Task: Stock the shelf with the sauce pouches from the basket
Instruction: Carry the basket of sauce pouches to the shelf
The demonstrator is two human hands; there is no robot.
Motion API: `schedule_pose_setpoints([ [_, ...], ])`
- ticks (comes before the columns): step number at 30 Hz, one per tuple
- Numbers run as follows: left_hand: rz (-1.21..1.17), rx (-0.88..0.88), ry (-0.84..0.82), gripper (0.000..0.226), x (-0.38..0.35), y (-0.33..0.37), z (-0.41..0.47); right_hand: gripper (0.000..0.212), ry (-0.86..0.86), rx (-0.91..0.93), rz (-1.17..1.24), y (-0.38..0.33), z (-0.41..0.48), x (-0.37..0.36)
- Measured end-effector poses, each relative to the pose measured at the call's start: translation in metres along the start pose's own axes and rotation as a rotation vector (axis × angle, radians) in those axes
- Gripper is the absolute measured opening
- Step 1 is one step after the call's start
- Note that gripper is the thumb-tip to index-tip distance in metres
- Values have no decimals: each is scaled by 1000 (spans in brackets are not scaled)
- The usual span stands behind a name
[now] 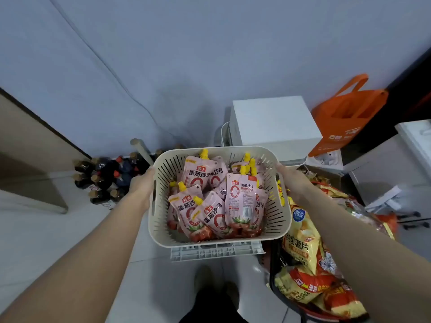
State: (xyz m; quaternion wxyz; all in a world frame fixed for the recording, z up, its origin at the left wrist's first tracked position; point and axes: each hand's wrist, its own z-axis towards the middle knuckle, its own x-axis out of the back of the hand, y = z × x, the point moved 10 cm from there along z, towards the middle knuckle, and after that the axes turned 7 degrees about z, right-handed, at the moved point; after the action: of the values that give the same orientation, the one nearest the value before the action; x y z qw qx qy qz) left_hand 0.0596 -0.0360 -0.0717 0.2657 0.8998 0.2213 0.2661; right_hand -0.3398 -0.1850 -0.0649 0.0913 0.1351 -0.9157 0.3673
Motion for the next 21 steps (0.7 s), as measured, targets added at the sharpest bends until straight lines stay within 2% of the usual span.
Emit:
schedule_pose_setpoints([
  [2, -2, 0, 5, 54, -4, 2, 8, 59, -10, -6, 64, 0, 8, -4],
  [4, 1, 7, -29, 44, -11, -1, 17, 41, -29, -10, 153, 3, 15, -8],
  [5, 9, 20, -30, 39, -16, -3, 22, 39, -28, -19, 196, 6, 18, -9],
  [7, 23, 58, -18, 37, -18, -7, 28, 43, -28, -31, 227, 8, 20, -10],
  [10, 57, 132, -25, 52, -19, -14, 33, 51, -52, -88, 209, 18, 28, -11],
  [14, 83, 170, -71, 55, -20, -15, 34, 52, -69, -112, 237, 19, 29, -11],
  [21, 44, 224, -160, 53, -18, -19, 20, 47, 55, -76, 176, 19, 20, -6],
])
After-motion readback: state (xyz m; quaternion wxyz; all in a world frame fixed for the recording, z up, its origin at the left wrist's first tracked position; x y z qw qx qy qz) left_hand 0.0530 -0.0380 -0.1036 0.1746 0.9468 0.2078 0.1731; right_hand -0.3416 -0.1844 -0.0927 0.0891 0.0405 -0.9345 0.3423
